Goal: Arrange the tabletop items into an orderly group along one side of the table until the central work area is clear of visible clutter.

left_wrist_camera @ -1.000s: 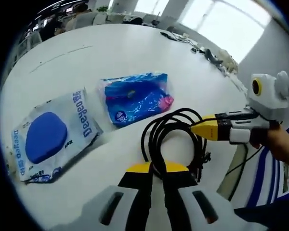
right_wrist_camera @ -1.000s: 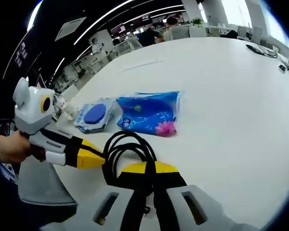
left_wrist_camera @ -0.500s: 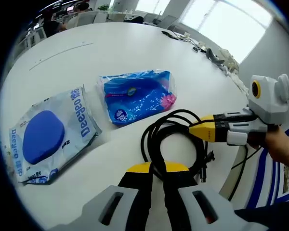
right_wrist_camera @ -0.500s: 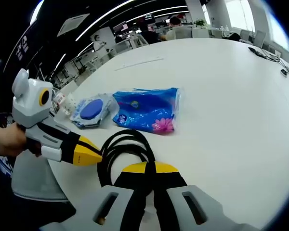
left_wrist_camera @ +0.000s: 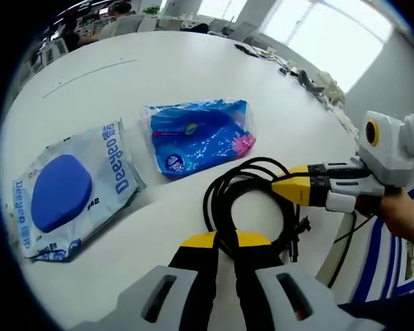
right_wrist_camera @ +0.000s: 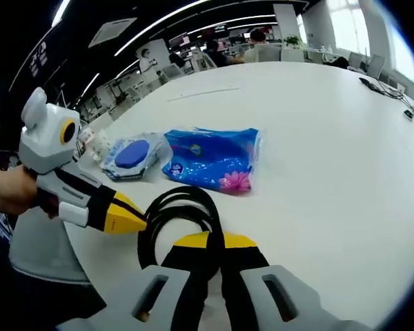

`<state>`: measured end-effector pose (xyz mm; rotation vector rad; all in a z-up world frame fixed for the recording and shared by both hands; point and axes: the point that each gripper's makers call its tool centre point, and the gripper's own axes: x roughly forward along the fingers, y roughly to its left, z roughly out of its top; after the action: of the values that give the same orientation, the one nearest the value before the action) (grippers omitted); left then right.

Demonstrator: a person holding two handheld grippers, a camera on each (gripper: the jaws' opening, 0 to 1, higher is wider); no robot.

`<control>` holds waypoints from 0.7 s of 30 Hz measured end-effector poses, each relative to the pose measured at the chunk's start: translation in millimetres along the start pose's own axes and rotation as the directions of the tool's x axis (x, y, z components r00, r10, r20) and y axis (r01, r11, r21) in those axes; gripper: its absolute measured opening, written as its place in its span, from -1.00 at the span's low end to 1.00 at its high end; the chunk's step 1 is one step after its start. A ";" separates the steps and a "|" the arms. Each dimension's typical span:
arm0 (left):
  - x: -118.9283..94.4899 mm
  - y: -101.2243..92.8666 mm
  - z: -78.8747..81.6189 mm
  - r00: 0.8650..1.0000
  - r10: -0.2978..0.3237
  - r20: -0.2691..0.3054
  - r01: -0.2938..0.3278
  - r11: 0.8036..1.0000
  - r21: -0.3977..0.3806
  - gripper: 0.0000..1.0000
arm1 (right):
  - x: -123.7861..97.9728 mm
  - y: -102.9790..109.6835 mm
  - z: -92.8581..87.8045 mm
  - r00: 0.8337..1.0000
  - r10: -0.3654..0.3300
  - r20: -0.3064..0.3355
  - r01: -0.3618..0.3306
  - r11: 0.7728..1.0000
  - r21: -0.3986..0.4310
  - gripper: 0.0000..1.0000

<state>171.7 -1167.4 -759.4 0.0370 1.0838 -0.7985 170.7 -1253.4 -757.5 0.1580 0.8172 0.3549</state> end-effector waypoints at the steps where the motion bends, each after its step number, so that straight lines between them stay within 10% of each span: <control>1: 0.1 0.1 -0.1 1.000 0.001 0.001 -0.001 1.000 -0.004 -0.94 | 0.0 0.3 0.0 1.000 -0.001 0.001 0.001 1.000 -0.006 -0.97; 12: -5.6 6.9 3.1 0.998 0.037 0.051 -0.042 0.996 0.085 -0.79 | -5.3 11.1 16.1 0.994 0.039 0.102 -0.030 0.996 -0.087 -0.68; 21: -35.5 4.9 12.7 0.982 -0.054 0.179 0.038 0.995 0.094 0.43 | -18.2 30.9 40.5 0.973 0.107 0.206 -0.069 0.981 -0.180 0.39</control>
<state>176.5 -1149.0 -726.4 0.0150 0.8781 -0.8751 181.4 -1231.5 -709.3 0.0695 0.5636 0.4820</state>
